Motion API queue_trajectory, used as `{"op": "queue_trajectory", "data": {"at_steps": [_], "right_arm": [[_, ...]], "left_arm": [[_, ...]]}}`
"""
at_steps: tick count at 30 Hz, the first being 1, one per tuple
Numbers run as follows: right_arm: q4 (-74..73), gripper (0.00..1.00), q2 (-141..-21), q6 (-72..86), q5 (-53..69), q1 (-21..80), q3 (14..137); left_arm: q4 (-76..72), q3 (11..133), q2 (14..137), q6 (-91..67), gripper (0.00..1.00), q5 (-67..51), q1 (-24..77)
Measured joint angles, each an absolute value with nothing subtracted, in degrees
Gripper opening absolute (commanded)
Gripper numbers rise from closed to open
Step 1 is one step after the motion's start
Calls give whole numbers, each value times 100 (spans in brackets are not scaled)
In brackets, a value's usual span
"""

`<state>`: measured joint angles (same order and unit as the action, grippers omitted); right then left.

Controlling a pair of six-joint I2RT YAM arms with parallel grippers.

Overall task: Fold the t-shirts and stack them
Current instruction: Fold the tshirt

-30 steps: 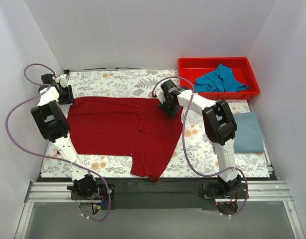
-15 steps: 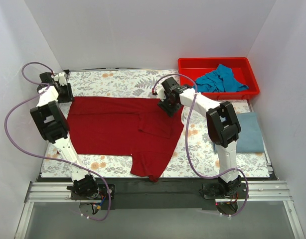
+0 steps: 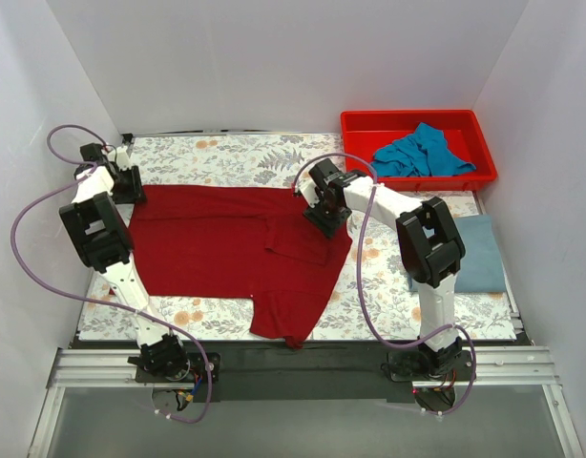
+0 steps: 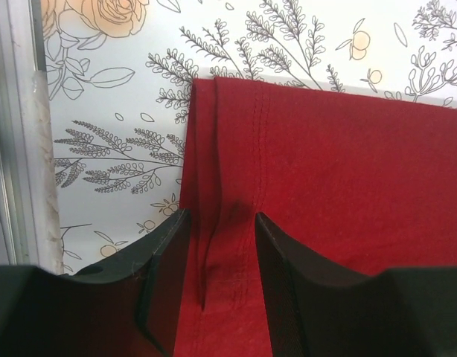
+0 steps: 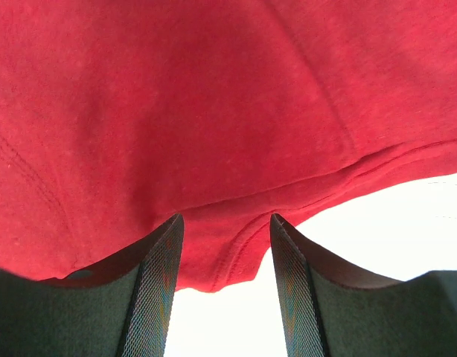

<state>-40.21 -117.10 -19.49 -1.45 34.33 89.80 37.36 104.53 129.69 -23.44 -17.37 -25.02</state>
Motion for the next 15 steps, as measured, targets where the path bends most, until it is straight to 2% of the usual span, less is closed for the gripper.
{"op": "queue_trajectory", "data": {"at_steps": [15], "right_arm": [[-4049,57,-11681,-1949,-145,3452,8838]], "left_arm": [[3754,10508,12997,-2342,34,-1874,-2477]]}}
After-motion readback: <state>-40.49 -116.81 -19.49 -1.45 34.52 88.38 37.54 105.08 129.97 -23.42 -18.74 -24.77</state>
